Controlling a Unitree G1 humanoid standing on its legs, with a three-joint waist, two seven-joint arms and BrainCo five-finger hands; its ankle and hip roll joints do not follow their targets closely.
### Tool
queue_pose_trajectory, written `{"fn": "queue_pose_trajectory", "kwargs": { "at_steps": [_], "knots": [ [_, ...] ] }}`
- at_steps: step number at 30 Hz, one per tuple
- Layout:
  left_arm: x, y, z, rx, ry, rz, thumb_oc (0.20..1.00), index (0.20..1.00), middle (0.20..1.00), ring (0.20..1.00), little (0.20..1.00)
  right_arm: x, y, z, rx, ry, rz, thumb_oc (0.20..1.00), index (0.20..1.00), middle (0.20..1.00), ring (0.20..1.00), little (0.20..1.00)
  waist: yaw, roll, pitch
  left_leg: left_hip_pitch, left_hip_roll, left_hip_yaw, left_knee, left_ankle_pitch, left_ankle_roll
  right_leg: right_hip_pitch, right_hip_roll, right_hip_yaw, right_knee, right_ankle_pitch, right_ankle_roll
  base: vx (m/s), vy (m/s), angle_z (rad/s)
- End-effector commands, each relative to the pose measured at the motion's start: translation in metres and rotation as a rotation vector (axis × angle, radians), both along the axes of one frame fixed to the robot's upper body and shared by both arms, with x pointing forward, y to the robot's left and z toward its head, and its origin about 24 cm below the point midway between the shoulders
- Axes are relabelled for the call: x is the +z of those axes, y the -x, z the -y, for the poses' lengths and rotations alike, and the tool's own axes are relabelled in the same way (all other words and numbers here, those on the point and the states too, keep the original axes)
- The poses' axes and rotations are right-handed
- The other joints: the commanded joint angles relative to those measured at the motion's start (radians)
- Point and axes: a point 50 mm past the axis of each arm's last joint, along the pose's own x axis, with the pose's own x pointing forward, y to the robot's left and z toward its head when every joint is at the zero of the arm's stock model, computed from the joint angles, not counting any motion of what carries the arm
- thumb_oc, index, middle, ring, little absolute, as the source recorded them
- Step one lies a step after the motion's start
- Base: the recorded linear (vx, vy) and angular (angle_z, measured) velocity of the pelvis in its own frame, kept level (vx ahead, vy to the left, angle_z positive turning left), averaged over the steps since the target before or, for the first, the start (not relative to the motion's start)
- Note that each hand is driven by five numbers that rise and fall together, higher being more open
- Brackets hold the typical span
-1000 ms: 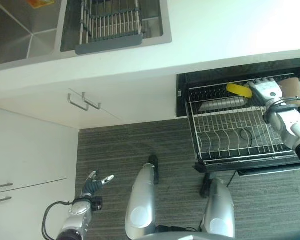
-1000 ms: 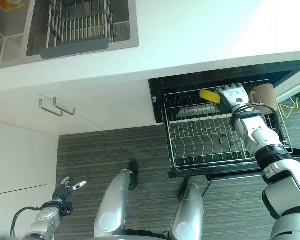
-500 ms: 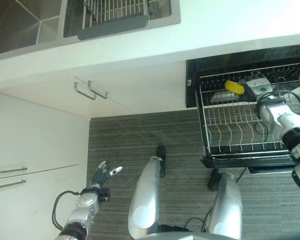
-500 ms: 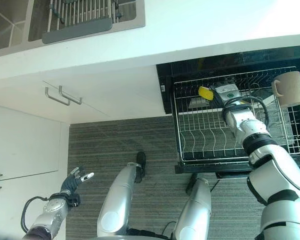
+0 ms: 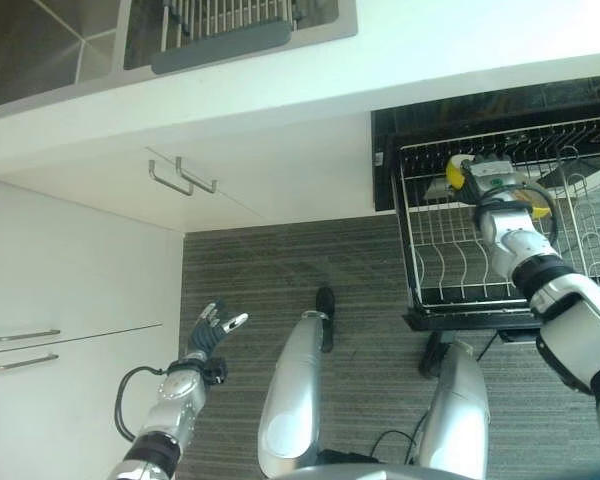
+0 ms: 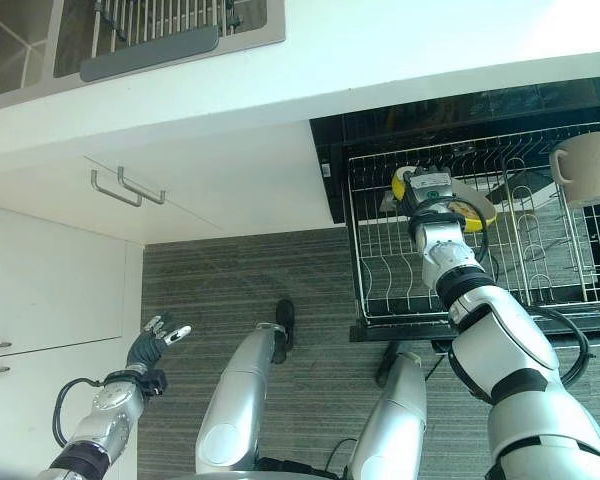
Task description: Place the dishes in the dishwasher.
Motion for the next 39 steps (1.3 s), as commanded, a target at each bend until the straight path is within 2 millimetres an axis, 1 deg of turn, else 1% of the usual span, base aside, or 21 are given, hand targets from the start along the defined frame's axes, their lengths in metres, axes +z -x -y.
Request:
{"fn": "queue_pose_trajectory", "kwargs": {
  "at_steps": [1,3,5,6,7,11,14,19,20,21,22,23,29,36,37,38,39],
  "knots": [
    [0.011,-0.008,-0.006,0.006,-0.026,0.033,1.0,1.0,1.0,1.0,1.0,-0.087,0.03,0.025,-0.191,-0.407,-0.407,0.2,0.2,0.2,0.2,0.2,0.024,0.016,0.013,0.027,0.044,-0.065,-0.016,-0.048,-0.052,-0.025,-0.091,0.011,-0.036,0.051,0.077,0.0,0.0,0.0],
    [0.012,-0.01,-0.005,0.008,-0.023,0.034,1.0,1.0,1.0,1.0,1.0,-0.092,0.032,0.025,-0.202,-0.535,-0.415,0.2,0.2,0.2,0.2,0.2,0.022,0.019,0.014,0.025,0.042,-0.065,-0.015,-0.049,-0.052,-0.029,-0.091,0.014,-0.032,0.05,0.074,0.01,0.015,0.0],
    [0.013,-0.011,-0.003,0.01,-0.014,0.035,1.0,1.0,1.0,1.0,1.0,-0.094,0.033,0.026,-0.224,-0.73,-0.416,0.2,0.2,0.2,0.2,0.2,0.019,0.026,0.016,0.024,0.037,-0.063,-0.014,-0.049,-0.052,-0.032,-0.09,0.017,-0.029,0.049,0.071,0.02,0.039,0.0],
    [0.013,-0.012,-0.003,0.01,-0.014,0.034,1.0,1.0,1.0,1.0,1.0,-0.096,0.034,0.027,-0.237,-0.788,-0.409,0.2,0.2,0.2,0.2,0.2,0.019,0.027,0.017,0.023,0.036,-0.063,-0.012,-0.049,-0.053,-0.033,-0.091,0.017,-0.025,0.047,0.07,0.02,0.048,0.01],
    [0.013,-0.011,-0.001,0.013,-0.008,0.032,1.0,1.0,1.0,1.0,1.0,-0.101,0.038,0.029,-0.269,-0.929,-0.413,0.2,0.2,0.2,0.2,0.2,0.016,0.031,0.017,0.021,0.033,-0.063,-0.011,-0.05,-0.053,-0.038,-0.089,0.022,-0.02,0.046,0.066,0.02,0.043,0.04],
    [0.011,-0.011,0.002,0.021,0.003,0.03,1.0,1.0,1.0,1.0,1.0,-0.112,0.045,0.033,-0.332,-1.144,-0.419,0.2,0.2,0.2,0.2,0.2,0.009,0.037,0.021,0.013,0.028,-0.062,-0.002,-0.053,-0.053,-0.05,-0.087,0.029,-0.007,0.041,0.06,0.01,0.042,0.02],
    [0.011,-0.011,0.005,0.023,0.013,0.028,1.0,1.0,1.0,1.0,1.0,-0.117,0.049,0.035,-0.348,-1.218,-0.426,0.2,0.2,0.2,0.2,0.2,0.004,0.043,0.023,0.016,0.023,-0.06,-0.006,-0.051,-0.052,-0.052,-0.084,0.032,-0.006,0.04,0.056,0.02,0.044,-0.01],
    [0.012,-0.01,0.008,0.024,0.015,0.022,1.0,1.0,1.0,1.0,1.0,-0.117,0.049,0.034,-0.35,-1.263,-0.445,0.2,0.2,0.2,0.2,0.2,0.002,0.046,0.026,0.012,0.021,-0.058,0.001,-0.051,-0.051,-0.057,-0.085,0.034,0.005,0.036,0.052,0.0,0.008,0.0],
    [0.011,-0.009,0.008,0.026,0.017,0.02,1.0,1.0,1.0,1.0,1.0,-0.118,0.05,0.034,-0.354,-1.273,-0.454,0.222,0.222,0.222,0.222,0.222,0.002,0.047,0.027,0.013,0.021,-0.057,0.001,-0.051,-0.051,-0.056,-0.085,0.033,0.006,0.036,0.051,0.0,0.0,0.0],
    [0.01,-0.009,0.008,0.026,0.018,0.018,1.0,1.0,1.0,1.0,1.0,-0.119,0.05,0.034,-0.36,-1.283,-0.459,0.476,0.476,0.476,0.476,0.476,0.001,0.047,0.027,0.013,0.021,-0.056,0.003,-0.052,-0.05,-0.057,-0.085,0.035,0.01,0.035,0.05,0.0,0.0,0.0],
    [0.01,-0.009,0.009,0.026,0.02,0.018,1.0,1.0,1.0,1.0,1.0,-0.119,0.05,0.034,-0.366,-1.292,-0.461,0.699,0.699,0.699,0.699,0.699,0.001,0.048,0.028,0.011,0.02,-0.056,0.006,-0.053,-0.05,-0.059,-0.084,0.036,0.013,0.033,0.05,0.0,0.0,0.0],
    [0.01,-0.009,0.009,0.025,0.022,0.019,1.0,1.0,1.0,1.0,1.0,-0.119,0.05,0.033,-0.366,-1.294,-0.464,1.0,1.0,1.0,1.0,1.0,0.001,0.048,0.029,0.011,0.02,-0.056,0.007,-0.053,-0.05,-0.059,-0.084,0.036,0.014,0.033,0.049,0.0,0.0,0.0],
    [0.011,-0.01,0.013,0.023,0.026,0.026,1.0,1.0,1.0,1.0,1.0,-0.12,0.049,0.028,-0.35,-1.282,-0.476,1.0,1.0,1.0,1.0,1.0,-0.001,0.049,0.035,0.007,0.017,-0.055,0.004,-0.048,-0.046,-0.064,-0.08,0.038,0.015,0.034,0.046,0.0,0.0,0.0],
    [0.014,-0.013,0.013,0.024,0.027,0.04,1.0,1.0,1.0,1.0,1.0,-0.114,0.045,0.026,-0.321,-1.238,-0.45,1.0,1.0,1.0,1.0,1.0,0.001,0.047,0.04,-0.002,0.015,-0.058,0.003,-0.044,-0.043,-0.072,-0.075,0.038,0.019,0.033,0.044,0.0,0.004,0.02],
    [0.014,-0.013,0.013,0.024,0.026,0.044,1.0,1.0,1.0,1.0,1.0,-0.112,0.044,0.025,-0.301,-1.2,-0.455,0.953,0.953,0.953,0.953,0.953,0.002,0.046,0.042,-0.006,0.015,-0.06,0.004,-0.043,-0.042,-0.075,-0.075,0.039,0.022,0.032,0.044,0.0,0.0,0.0],
    [0.015,-0.013,0.013,0.026,0.027,0.046,1.0,1.0,1.0,1.0,1.0,-0.111,0.043,0.024,-0.279,-1.182,-0.466,0.589,0.589,0.589,0.589,0.589,0.003,0.045,0.043,-0.009,0.014,-0.062,0.004,-0.042,-0.041,-0.078,-0.075,0.039,0.022,0.033,0.044,0.0,0.0,0.0],
    [0.016,-0.013,0.012,0.026,0.027,0.048,1.0,1.0,1.0,1.0,1.0,-0.111,0.042,0.022,-0.272,-1.174,-0.466,0.2,0.2,0.2,0.2,0.2,0.003,0.044,0.043,-0.014,0.014,-0.063,0.006,-0.041,-0.041,-0.081,-0.075,0.039,0.024,0.033,0.044,0.0,0.0,0.0]
  ]
}}
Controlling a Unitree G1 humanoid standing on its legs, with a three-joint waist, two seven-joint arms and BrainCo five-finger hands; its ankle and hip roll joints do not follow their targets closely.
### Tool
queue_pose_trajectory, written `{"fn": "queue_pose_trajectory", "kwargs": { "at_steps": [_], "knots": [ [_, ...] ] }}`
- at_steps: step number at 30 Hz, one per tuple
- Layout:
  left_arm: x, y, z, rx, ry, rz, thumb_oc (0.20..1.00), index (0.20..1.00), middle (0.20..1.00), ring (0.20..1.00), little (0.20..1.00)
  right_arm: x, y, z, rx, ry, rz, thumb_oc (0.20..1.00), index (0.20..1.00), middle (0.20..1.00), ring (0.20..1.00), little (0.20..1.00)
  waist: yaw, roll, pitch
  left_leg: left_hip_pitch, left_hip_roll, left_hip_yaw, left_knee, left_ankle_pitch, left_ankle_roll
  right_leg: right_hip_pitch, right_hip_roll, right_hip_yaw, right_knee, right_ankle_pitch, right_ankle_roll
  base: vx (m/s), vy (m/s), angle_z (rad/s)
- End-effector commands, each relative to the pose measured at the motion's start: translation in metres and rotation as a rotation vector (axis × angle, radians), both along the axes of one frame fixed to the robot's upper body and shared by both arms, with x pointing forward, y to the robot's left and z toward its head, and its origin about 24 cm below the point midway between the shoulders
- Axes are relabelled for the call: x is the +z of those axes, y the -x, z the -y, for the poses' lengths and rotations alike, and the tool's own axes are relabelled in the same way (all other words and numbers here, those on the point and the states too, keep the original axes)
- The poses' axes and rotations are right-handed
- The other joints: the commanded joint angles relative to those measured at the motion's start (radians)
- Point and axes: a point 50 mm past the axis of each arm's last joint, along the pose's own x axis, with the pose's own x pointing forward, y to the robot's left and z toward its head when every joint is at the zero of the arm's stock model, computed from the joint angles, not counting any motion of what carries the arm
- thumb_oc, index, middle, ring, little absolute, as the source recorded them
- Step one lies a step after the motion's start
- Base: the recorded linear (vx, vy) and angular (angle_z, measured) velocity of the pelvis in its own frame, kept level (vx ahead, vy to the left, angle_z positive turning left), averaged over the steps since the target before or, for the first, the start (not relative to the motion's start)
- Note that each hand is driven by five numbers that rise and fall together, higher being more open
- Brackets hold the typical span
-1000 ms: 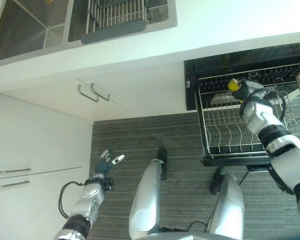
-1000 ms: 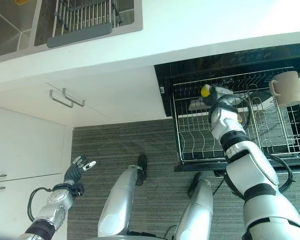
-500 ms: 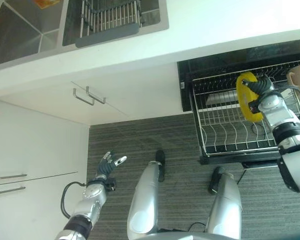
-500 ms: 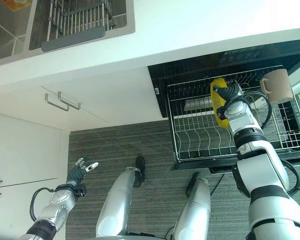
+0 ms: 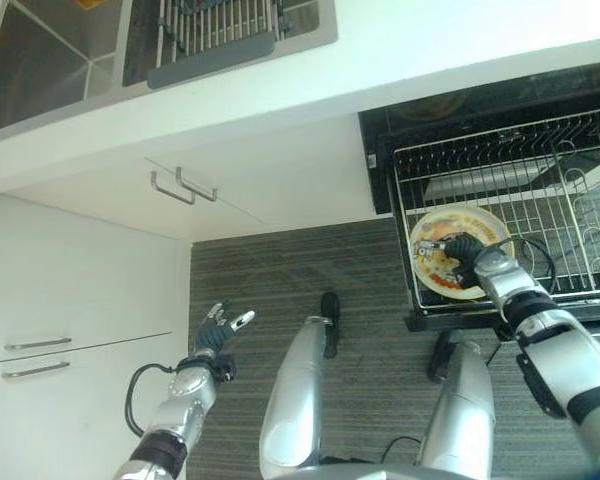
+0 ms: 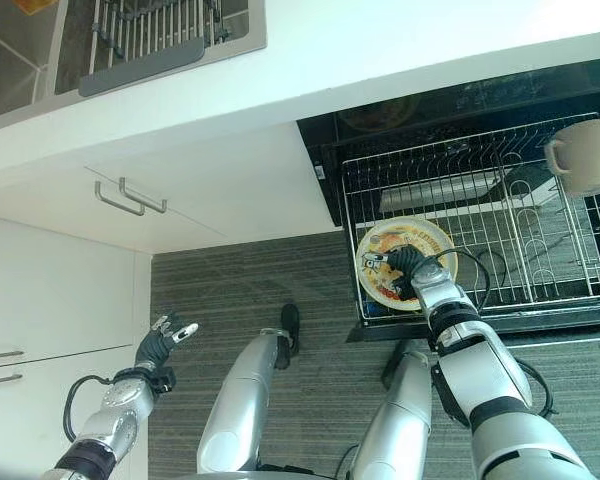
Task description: Place the dishes in the dishwasher.
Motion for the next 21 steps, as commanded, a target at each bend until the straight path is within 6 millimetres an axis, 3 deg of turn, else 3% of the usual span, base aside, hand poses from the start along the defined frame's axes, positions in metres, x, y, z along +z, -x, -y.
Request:
{"fn": "queue_pose_trajectory", "kwargs": {
  "at_steps": [1,8,11,12,17,21],
  "knots": [
    [0.014,-0.01,-0.004,0.005,-0.011,0.069,1.0,1.0,1.0,1.0,1.0,-0.017,0.012,0.008,0.011,0.074,-0.07,0.2,0.2,0.2,0.2,0.2,0.027,0.02,0.091,0.036,0.029,-0.059,0.007,-0.07,-0.031,-0.005,-0.058,0.03,-0.033,0.052,0.058,0.0,0.0,0.0],
    [0.019,-0.012,-0.008,0.021,-0.031,0.092,1.0,1.0,1.0,1.0,1.0,-0.024,0.012,-0.015,0.041,-0.029,-0.046,0.2,0.2,0.2,0.2,0.2,0.03,-0.003,0.094,0.042,0.028,-0.06,-0.014,-0.057,-0.027,0.016,-0.042,0.017,-0.067,0.066,0.06,0.0,0.004,0.02],
    [0.018,-0.01,-0.009,0.023,-0.038,0.092,1.0,1.0,1.0,1.0,1.0,-0.016,0.007,-0.018,0.034,-0.07,0.002,0.47,0.47,0.47,0.47,0.47,0.031,-0.009,0.094,0.055,0.032,-0.055,-0.021,-0.055,-0.027,0.034,-0.039,0.01,-0.08,0.07,0.06,0.0,0.0,0.0],
    [0.018,-0.009,-0.009,0.023,-0.038,0.092,1.0,1.0,1.0,1.0,1.0,-0.012,0.006,-0.019,0.036,-0.075,0.028,1.0,1.0,1.0,1.0,1.0,0.03,-0.011,0.094,0.064,0.034,-0.052,-0.027,-0.053,-0.027,0.042,-0.037,0.008,-0.086,0.073,0.061,0.04,0.009,0.0],
    [0.018,-0.003,-0.011,0.025,-0.052,0.1,1.0,1.0,1.0,1.0,1.0,0.014,0.001,-0.026,0.046,-0.149,0.17,1.0,1.0,1.0,1.0,1.0,0.021,-0.032,0.094,0.104,0.047,-0.034,-0.055,-0.043,-0.03,0.086,-0.023,-0.005,-0.126,0.087,0.064,0.05,0.007,-0.04],
    [0.016,0.008,-0.015,0.068,-0.053,0.108,1.0,1.0,1.0,1.0,1.0,0.041,0.008,-0.04,0.1,-0.208,0.342,1.0,1.0,1.0,1.0,1.0,-0.003,-0.06,0.094,0.146,0.062,-0.012,-0.088,-0.03,-0.031,0.128,-0.005,-0.009,-0.168,0.1,0.067,0.07,0.02,-0.18]
  ]
}}
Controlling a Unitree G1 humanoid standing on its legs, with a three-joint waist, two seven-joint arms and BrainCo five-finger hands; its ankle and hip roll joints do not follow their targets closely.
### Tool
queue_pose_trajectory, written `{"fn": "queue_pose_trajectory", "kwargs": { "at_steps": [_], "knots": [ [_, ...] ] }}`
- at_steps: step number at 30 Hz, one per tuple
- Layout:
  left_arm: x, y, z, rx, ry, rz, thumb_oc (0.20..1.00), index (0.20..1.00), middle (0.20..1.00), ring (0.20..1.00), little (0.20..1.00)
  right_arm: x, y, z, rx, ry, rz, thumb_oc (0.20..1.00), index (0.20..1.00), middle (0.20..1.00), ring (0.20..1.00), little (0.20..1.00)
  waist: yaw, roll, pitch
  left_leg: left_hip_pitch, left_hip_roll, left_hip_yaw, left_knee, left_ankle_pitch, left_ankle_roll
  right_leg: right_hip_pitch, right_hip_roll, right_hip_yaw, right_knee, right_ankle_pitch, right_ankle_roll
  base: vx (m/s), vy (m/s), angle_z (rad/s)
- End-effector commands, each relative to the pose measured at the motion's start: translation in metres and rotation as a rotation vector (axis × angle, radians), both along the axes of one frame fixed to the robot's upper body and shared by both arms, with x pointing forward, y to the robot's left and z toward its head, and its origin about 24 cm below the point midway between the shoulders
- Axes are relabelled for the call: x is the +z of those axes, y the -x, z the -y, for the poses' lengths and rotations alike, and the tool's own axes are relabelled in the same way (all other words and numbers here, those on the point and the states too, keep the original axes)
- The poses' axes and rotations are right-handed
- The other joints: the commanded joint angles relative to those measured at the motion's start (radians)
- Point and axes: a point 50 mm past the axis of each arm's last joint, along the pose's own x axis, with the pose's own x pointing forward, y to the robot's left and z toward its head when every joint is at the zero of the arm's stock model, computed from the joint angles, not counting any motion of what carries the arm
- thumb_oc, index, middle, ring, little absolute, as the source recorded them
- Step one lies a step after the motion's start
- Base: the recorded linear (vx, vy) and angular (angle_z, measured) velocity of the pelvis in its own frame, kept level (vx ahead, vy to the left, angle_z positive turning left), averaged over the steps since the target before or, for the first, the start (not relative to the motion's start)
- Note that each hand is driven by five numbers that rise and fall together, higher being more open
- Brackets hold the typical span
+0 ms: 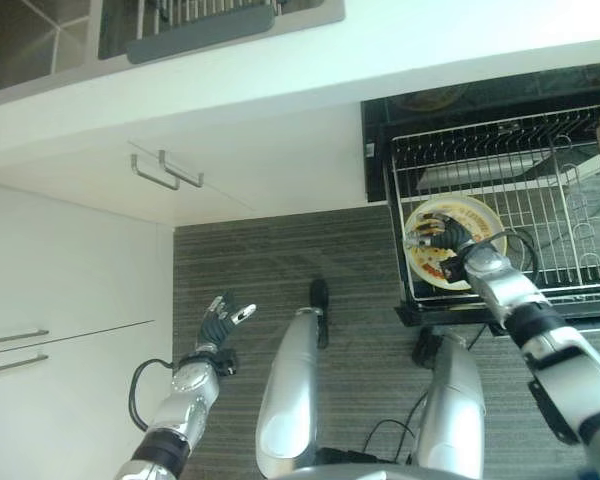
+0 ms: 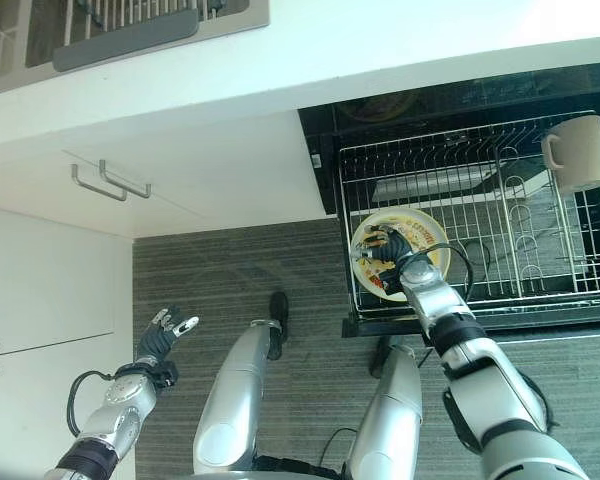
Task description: Place the dishes in the dishwasher.
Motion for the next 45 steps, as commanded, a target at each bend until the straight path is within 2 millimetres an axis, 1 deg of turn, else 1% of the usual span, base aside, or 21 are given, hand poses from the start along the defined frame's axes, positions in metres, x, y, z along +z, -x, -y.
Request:
{"fn": "queue_pose_trajectory", "kwargs": {
  "at_steps": [1,2,3,4,5,13,16,22,23,25,29,30,32,34,36,37,38,40,42,43,45],
  "knots": [
    [0.011,0.009,-0.017,0.052,-0.088,0.068,1.0,1.0,1.0,1.0,1.0,0.03,0.004,-0.008,-0.014,-0.072,0.2,1.0,1.0,1.0,1.0,1.0,-0.005,-0.024,0.004,0.079,0.035,-0.001,-0.049,-0.026,-0.029,0.032,-0.05,0.017,-0.061,0.057,0.066,0.1,0.031,-0.16],
    [0.011,0.011,-0.018,0.071,-0.088,0.075,1.0,1.0,1.0,1.0,1.0,0.042,0.014,-0.013,0.017,-0.098,0.292,1.0,1.0,1.0,1.0,1.0,-0.017,-0.037,0.003,0.093,0.04,0.007,-0.058,-0.023,-0.027,0.045,-0.044,0.017,-0.075,0.062,0.068,0.08,0.022,-0.06],
    [0.011,0.012,-0.018,0.078,-0.087,0.077,1.0,1.0,1.0,1.0,1.0,0.046,0.018,-0.015,0.031,-0.1,0.333,1.0,1.0,1.0,1.0,1.0,-0.022,-0.041,0.003,0.099,0.042,0.011,-0.063,-0.021,-0.027,0.051,-0.041,0.018,-0.08,0.063,0.068,0.07,0.015,-0.2],
    [0.011,0.015,-0.02,0.097,-0.094,0.085,1.0,1.0,1.0,1.0,1.0,0.058,0.031,-0.017,0.051,-0.12,0.417,1.0,1.0,1.0,1.0,1.0,-0.037,-0.058,-0.005,0.113,0.047,0.022,-0.075,-0.017,-0.027,0.068,-0.03,0.02,-0.101,0.069,0.071,0.07,0.007,-0.3],
    [0.01,0.016,-0.02,0.106,-0.098,0.088,1.0,1.0,1.0,1.0,1.0,0.064,0.038,-0.014,0.048,-0.145,0.457,1.0,1.0,1.0,1.0,1.0,-0.046,-0.066,-0.004,0.125,0.05,0.029,-0.075,-0.022,-0.027,0.081,-0.028,0.02,-0.104,0.064,0.073,0.05,0.007,-0.26],
    [0.001,0.031,-0.022,0.161,-0.099,0.066,1.0,1.0,1.0,1.0,1.0,0.078,0.071,0.004,0.064,-0.294,0.533,1.0,1.0,1.0,1.0,1.0,-0.084,-0.099,-0.031,0.177,0.065,0.055,-0.103,-0.025,-0.032,0.148,0.003,0.026,-0.168,0.073,0.074,0.03,0.007,-0.05],
    [-0.008,0.041,-0.024,0.187,-0.11,0.035,1.0,1.0,1.0,1.0,1.0,0.084,0.085,0.008,0.129,-0.295,0.549,1.0,1.0,1.0,1.0,1.0,-0.102,-0.119,-0.053,0.222,0.07,0.073,-0.131,-0.024,-0.037,0.205,0.017,0.024,-0.23,0.088,0.076,0.03,0.009,-0.11],
    [-0.018,0.053,-0.024,0.201,-0.107,-0.012,1.0,1.0,1.0,1.0,1.0,0.096,0.1,0.014,0.184,-0.256,0.624,1.0,1.0,1.0,1.0,1.0,-0.12,-0.136,-0.088,0.286,0.063,0.093,-0.18,-0.024,-0.036,0.283,0.019,0.023,-0.33,0.123,0.087,0.03,0.045,-0.09],
    [-0.026,0.059,-0.022,0.195,-0.117,-0.053,1.0,1.0,1.0,1.0,1.0,0.104,0.106,0.017,0.207,-0.251,0.678,1.0,1.0,1.0,1.0,1.0,-0.128,-0.143,-0.115,0.326,0.054,0.109,-0.219,-0.019,-0.035,0.336,0.016,0.017,-0.402,0.152,0.096,0.03,0.126,-0.08],
    [-0.035,0.064,-0.019,0.151,-0.137,-0.103,1.0,1.0,1.0,1.0,1.0,0.112,0.113,0.021,0.215,-0.254,0.739,1.0,1.0,1.0,1.0,1.0,-0.134,-0.148,-0.141,0.365,0.037,0.125,-0.265,-0.016,-0.029,0.381,0.009,0.013,-0.469,0.19,0.104,0.02,0.169,0.01],
    [-0.048,0.073,-0.013,0.106,-0.153,-0.18,1.0,1.0,1.0,1.0,1.0,0.12,0.122,0.029,0.174,-0.289,0.836,1.0,1.0,1.0,1.0,1.0,-0.142,-0.151,-0.168,0.407,0.013,0.14,-0.325,-0.011,-0.018,0.41,-0.011,0.011,-0.537,0.255,0.116,0.02,0.111,-0.06],
    [-0.057,0.082,-0.012,0.095,-0.156,-0.234,1.0,1.0,1.0,1.0,1.0,0.124,0.126,0.031,0.146,-0.331,0.892,1.0,1.0,1.0,1.0,1.0,-0.151,-0.158,-0.185,0.439,-0.003,0.155,-0.383,-0.004,-0.013,0.41,-0.031,0.008,-0.602,0.339,0.135,-0.02,0.104,-0.11],
    [-0.061,0.085,-0.01,0.085,-0.166,-0.254,1.0,1.0,1.0,1.0,1.0,0.127,0.128,0.031,0.132,-0.336,0.94,1.0,1.0,1.0,1.0,1.0,-0.156,-0.166,-0.187,0.463,-0.006,0.176,-0.415,-0.005,-0.011,0.398,-0.047,0.001,-0.618,0.402,0.149,-0.06,0.064,-0.19],
    [-0.063,0.086,-0.01,0.061,-0.196,-0.267,1.0,1.0,1.0,1.0,1.0,0.131,0.129,0.03,0.107,-0.353,0.997,1.0,1.0,1.0,1.0,1.0,-0.153,-0.166,-0.189,0.486,0.003,0.206,-0.447,-0.001,-0.006,0.387,-0.062,-0.029,-0.612,0.419,0.156,-0.14,0.044,-0.29],
    [-0.065,0.088,-0.011,0.06,-0.204,-0.279,1.0,1.0,1.0,1.0,1.0,0.133,0.13,0.033,0.074,-0.356,1.038,1.0,1.0,1.0,1.0,1.0,-0.144,-0.157,-0.193,0.499,0.017,0.22,-0.455,0.005,-0.001,0.395,-0.065,-0.055,-0.558,0.394,0.144,-0.19,0.007,-0.56],
    [-0.065,0.087,-0.015,0.095,-0.19,-0.292,1.0,1.0,1.0,1.0,1.0,0.133,0.134,0.037,0.045,-0.374,1.077,0.633,0.633,0.633,0.633,0.633,-0.132,-0.145,-0.217,0.493,0.025,0.226,-0.455,0.021,0.004,0.443,-0.066,-0.077,-0.504,0.366,0.121,-0.22,-0.058,-0.79],
    [-0.065,0.086,-0.016,0.101,-0.189,-0.295,1.0,1.0,1.0,1.0,1.0,0.133,0.136,0.039,0.033,-0.38,1.089,0.2,0.2,0.2,0.2,0.2,-0.127,-0.141,-0.225,0.491,0.027,0.228,-0.455,0.025,0.005,0.461,-0.071,-0.079,-0.483,0.362,0.116,-0.24,-0.1,-0.61],
    [-0.065,0.085,-0.016,0.115,-0.19,-0.3,1.0,1.0,1.0,1.0,1.0,0.133,0.137,0.038,0.026,-0.388,1.125,0.2,0.2,0.2,0.2,0.2,-0.112,-0.13,-0.241,0.489,0.038,0.233,-0.463,0.038,-0.001,0.504,-0.086,-0.096,-0.462,0.358,0.11,-0.2,-0.156,-0.23],
    [-0.064,0.081,-0.018,0.146,-0.213,-0.323,1.0,1.0,1.0,1.0,1.0,0.138,0.132,0.033,0.011,-0.406,1.158,0.2,0.2,0.2,0.2,0.2,-0.088,-0.126,-0.269,0.502,0.076,0.257,-0.478,0.062,-0.019,0.556,-0.099,-0.145,-0.51,0.365,0.12,-0.19,-0.363,-0.69],
    [-0.064,0.08,-0.019,0.152,-0.219,-0.33,1.0,1.0,1.0,1.0,1.0,0.14,0.133,0.032,0.013,-0.389,1.184,0.2,0.2,0.2,0.2,0.2,-0.085,-0.127,-0.278,0.512,0.089,0.252,-0.484,0.057,-0.033,0.568,-0.097,-0.145,-0.52,0.348,0.133,-0.16,-0.44,-0.97],
    [-0.063,0.077,-0.024,0.16,-0.241,-0.355,1.0,1.0,1.0,1.0,1.0,0.142,0.132,0.031,-0.024,-0.322,1.198,0.2,0.2,0.2,0.2,0.2,-0.074,-0.128,-0.288,0.523,0.132,0.267,-0.486,0.086,-0.064,0.616,-0.072,-0.192,-0.579,0.288,0.134,-0.06,-0.347,-0.68]
  ]
}}
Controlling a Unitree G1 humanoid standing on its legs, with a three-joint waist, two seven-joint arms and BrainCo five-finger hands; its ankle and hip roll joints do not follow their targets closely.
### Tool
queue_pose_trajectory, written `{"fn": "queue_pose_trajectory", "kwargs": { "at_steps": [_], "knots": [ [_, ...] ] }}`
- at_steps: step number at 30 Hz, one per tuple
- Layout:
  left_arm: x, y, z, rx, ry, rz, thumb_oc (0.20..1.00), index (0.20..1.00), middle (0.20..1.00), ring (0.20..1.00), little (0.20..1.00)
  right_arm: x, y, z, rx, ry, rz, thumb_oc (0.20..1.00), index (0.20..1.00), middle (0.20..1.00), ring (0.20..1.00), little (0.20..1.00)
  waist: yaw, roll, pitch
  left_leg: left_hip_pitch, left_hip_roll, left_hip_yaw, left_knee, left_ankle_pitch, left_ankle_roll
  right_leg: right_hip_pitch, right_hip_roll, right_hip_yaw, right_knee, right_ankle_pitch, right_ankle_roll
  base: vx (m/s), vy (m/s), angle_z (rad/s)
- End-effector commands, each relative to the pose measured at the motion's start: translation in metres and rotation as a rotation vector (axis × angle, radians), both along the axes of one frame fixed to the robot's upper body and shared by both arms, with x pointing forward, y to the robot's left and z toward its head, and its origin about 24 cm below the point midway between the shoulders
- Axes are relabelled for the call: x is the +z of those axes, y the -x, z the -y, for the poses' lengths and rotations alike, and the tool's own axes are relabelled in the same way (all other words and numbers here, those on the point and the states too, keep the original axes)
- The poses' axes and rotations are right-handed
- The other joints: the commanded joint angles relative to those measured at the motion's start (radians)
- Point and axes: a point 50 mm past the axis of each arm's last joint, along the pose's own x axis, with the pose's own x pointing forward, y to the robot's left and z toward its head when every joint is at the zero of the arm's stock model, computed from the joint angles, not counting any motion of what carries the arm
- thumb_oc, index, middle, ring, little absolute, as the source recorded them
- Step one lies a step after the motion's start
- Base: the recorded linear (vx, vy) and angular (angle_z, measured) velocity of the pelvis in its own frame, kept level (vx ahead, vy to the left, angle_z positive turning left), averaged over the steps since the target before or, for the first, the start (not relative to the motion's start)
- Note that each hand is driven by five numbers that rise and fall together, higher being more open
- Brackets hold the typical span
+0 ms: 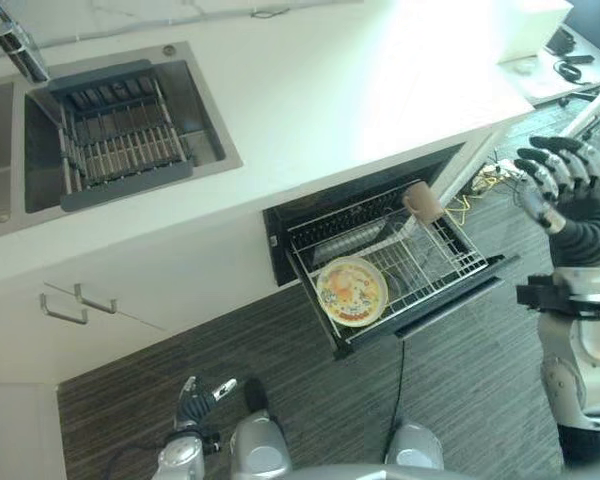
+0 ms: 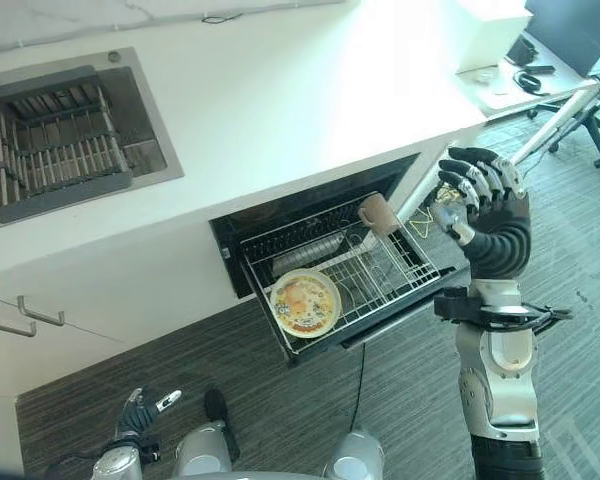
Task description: Place the dishes in the dishwasher.
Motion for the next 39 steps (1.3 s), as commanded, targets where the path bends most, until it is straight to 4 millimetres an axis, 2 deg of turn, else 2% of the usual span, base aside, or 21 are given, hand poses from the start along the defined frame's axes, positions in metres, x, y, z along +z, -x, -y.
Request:
{"fn": "queue_pose_trajectory", "kwargs": {
  "at_steps": [1,3,4,9,12,15,17,18,21,22,25,29,30,32,33,35,36,37,39],
  "knots": [
    [0.004,-0.013,0.0,0.004,-0.028,0.007,1.0,1.0,1.0,1.0,1.0,0.017,0.006,0.015,-0.186,0.032,0.077,0.2,0.2,0.2,0.2,0.2,0.01,0.022,-0.032,0.077,0.019,-0.054,-0.042,-0.075,-0.065,0.071,0.055,-0.063,-0.065,-0.065,0.037,-0.03,-0.339,-0.31],
    [0.001,-0.009,0.001,0.018,-0.033,-0.012,1.0,1.0,1.0,1.0,1.0,0.011,-0.001,0.024,-0.204,-0.009,-0.007,0.2,0.2,0.2,0.2,0.2,0.005,0.022,-0.038,0.097,0.046,-0.048,-0.062,-0.05,-0.086,0.091,0.077,-0.07,-0.106,-0.079,0.038,-0.08,-0.304,-0.41],
    [-0.004,0.002,0.003,0.068,-0.012,-0.026,1.0,1.0,1.0,1.0,1.0,0.004,-0.007,0.029,-0.175,0.009,-0.075,0.2,0.2,0.2,0.2,0.2,-0.002,0.022,-0.042,0.11,0.07,-0.033,-0.074,-0.015,-0.091,0.096,0.092,-0.078,-0.129,-0.076,0.027,-0.09,-0.224,-0.59],
    [-0.013,0.023,0.008,0.087,0.003,-0.065,1.0,1.0,1.0,1.0,1.0,-0.016,-0.013,0.039,-0.202,0.114,-0.23,0.2,0.2,0.2,0.2,0.2,-0.013,0.036,-0.043,0.14,0.084,-0.036,-0.094,0.0,-0.109,0.122,0.109,-0.071,-0.156,-0.085,0.023,-0.04,-0.131,-0.33],
    [-0.016,0.032,0.004,0.087,-0.005,-0.101,1.0,1.0,1.0,1.0,1.0,-0.033,-0.015,0.052,-0.218,0.108,-0.346,0.2,0.2,0.2,0.2,0.2,-0.026,0.045,-0.047,0.145,0.103,-0.002,-0.094,0.018,-0.124,0.136,0.106,-0.093,-0.162,-0.085,0.026,0.01,-0.063,0.01],
    [-0.017,0.039,-0.005,0.08,-0.02,-0.142,1.0,1.0,1.0,1.0,1.0,-0.077,-0.021,0.074,-0.246,-0.029,-0.546,0.2,0.2,0.2,0.2,0.2,-0.019,0.055,-0.049,0.144,0.082,-0.014,-0.075,0.001,-0.119,0.151,0.09,-0.11,-0.146,-0.09,0.04,0.09,0.004,0.05],
    [-0.016,0.04,-0.008,0.068,-0.028,-0.153,1.0,1.0,1.0,1.0,1.0,-0.088,-0.021,0.076,-0.25,-0.059,-0.581,0.2,0.2,0.2,0.2,0.2,-0.014,0.059,-0.05,0.136,0.075,-0.026,-0.067,-0.003,-0.116,0.155,0.085,-0.115,-0.134,-0.099,0.042,0.13,0.033,0.16],
    [-0.015,0.04,-0.012,0.043,-0.047,-0.168,1.0,1.0,1.0,1.0,1.0,-0.102,-0.021,0.079,-0.259,-0.077,-0.64,0.2,0.2,0.2,0.2,0.2,-0.003,0.065,-0.05,0.124,0.063,-0.043,-0.054,-0.009,-0.111,0.16,0.078,-0.122,-0.111,-0.109,0.042,0.13,0.036,0.24],
    [-0.01,0.031,-0.019,0.007,-0.072,-0.164,1.0,1.0,1.0,1.0,1.0,-0.118,-0.027,0.079,-0.246,-0.103,-0.708,0.2,0.2,0.2,0.2,0.2,0.021,0.075,-0.04,0.068,0.047,-0.094,0.008,-0.022,-0.105,0.151,0.074,-0.126,-0.046,-0.146,0.032,0.11,0.065,0.33],
    [-0.005,0.018,-0.02,-0.013,-0.082,-0.124,1.0,1.0,1.0,1.0,1.0,-0.125,-0.037,0.072,-0.209,-0.09,-0.751,0.2,0.2,0.2,0.2,0.2,0.041,0.084,-0.017,0.006,0.04,-0.134,0.083,-0.039,-0.106,0.125,0.06,-0.123,-0.007,-0.161,0.022,0.08,0.116,0.4],
    [0.0,0.005,-0.019,-0.029,-0.079,-0.078,1.0,1.0,1.0,1.0,1.0,-0.129,-0.045,0.068,-0.192,-0.095,-0.772,0.2,0.2,0.2,0.2,0.2,0.061,0.094,0.005,-0.066,0.034,-0.177,0.148,-0.047,-0.111,0.103,0.05,-0.111,0.009,-0.161,0.016,0.01,0.126,0.34],
    [0.008,-0.008,-0.019,-0.071,-0.078,-0.043,1.0,1.0,1.0,1.0,1.0,-0.132,-0.053,0.074,-0.186,-0.141,-0.789,0.2,0.2,0.2,0.2,0.2,0.092,0.1,0.019,-0.121,0.016,-0.181,0.181,-0.054,-0.102,0.113,0.037,-0.127,-0.001,-0.148,0.017,0.03,0.142,0.24],
    [0.014,-0.018,-0.022,-0.1,-0.097,-0.023,1.0,1.0,1.0,1.0,1.0,-0.133,-0.058,0.072,-0.164,-0.207,-0.786,0.2,0.2,0.2,0.2,0.2,0.106,0.101,0.037,-0.123,-0.002,-0.172,0.178,-0.071,-0.085,0.085,0.017,-0.146,0.044,-0.135,0.01,-0.02,0.141,0.24],
    [0.019,-0.027,-0.021,-0.109,-0.103,0.015,1.0,1.0,1.0,1.0,1.0,-0.132,-0.068,0.068,-0.131,-0.284,-0.769,0.2,0.2,0.2,0.2,0.2,0.107,0.11,0.07,-0.11,-0.018,-0.167,0.167,-0.085,-0.066,-0.009,-0.012,-0.133,0.147,-0.12,0.003,-0.08,0.141,-0.03],
    [0.025,-0.036,-0.021,-0.099,-0.109,0.074,1.0,1.0,1.0,1.0,1.0,-0.131,-0.078,0.062,-0.107,-0.349,-0.754,0.2,0.2,0.2,0.2,0.2,0.113,0.118,0.107,-0.118,-0.012,-0.166,0.183,-0.095,-0.073,-0.056,-0.024,-0.144,0.162,-0.133,0.006,-0.1,0.03,-0.24],
    [0.032,-0.044,-0.025,-0.087,-0.11,0.115,1.0,1.0,1.0,1.0,1.0,-0.131,-0.082,0.057,-0.08,-0.404,-0.748,0.2,0.2,0.2,0.2,0.2,0.121,0.119,0.121,-0.157,-0.008,-0.171,0.209,-0.092,-0.074,-0.051,-0.017,-0.155,0.131,-0.135,0.006,-0.09,-0.047,-0.19],
    [0.034,-0.046,-0.025,-0.085,-0.111,0.126,1.0,1.0,1.0,1.0,1.0,-0.13,-0.083,0.057,-0.078,-0.415,-0.744,0.2,0.2,0.2,0.2,0.2,0.12,0.122,0.127,-0.18,-0.008,-0.173,0.221,-0.081,-0.067,-0.062,-0.014,-0.159,0.13,-0.128,-0.005,-0.15,-0.018,0.11],
    [0.042,-0.056,-0.026,-0.078,-0.105,0.163,1.0,1.0,1.0,1.0,1.0,-0.128,-0.086,0.059,-0.084,-0.419,-0.747,0.2,0.2,0.2,0.2,0.2,0.113,0.134,0.146,-0.233,-0.016,-0.203,0.261,-0.09,-0.07,-0.121,-0.01,-0.114,0.18,-0.147,-0.016,-0.15,0.032,0.23],
    [0.043,-0.056,-0.024,-0.067,-0.096,0.169,1.0,1.0,1.0,1.0,1.0,-0.126,-0.088,0.063,-0.079,-0.441,-0.752,0.2,0.2,0.2,0.2,0.2,0.11,0.149,0.154,-0.249,-0.016,-0.201,0.274,-0.094,-0.07,-0.165,-0.02,-0.109,0.224,-0.164,-0.019,-0.06,0.065,0.14]
  ]
}}
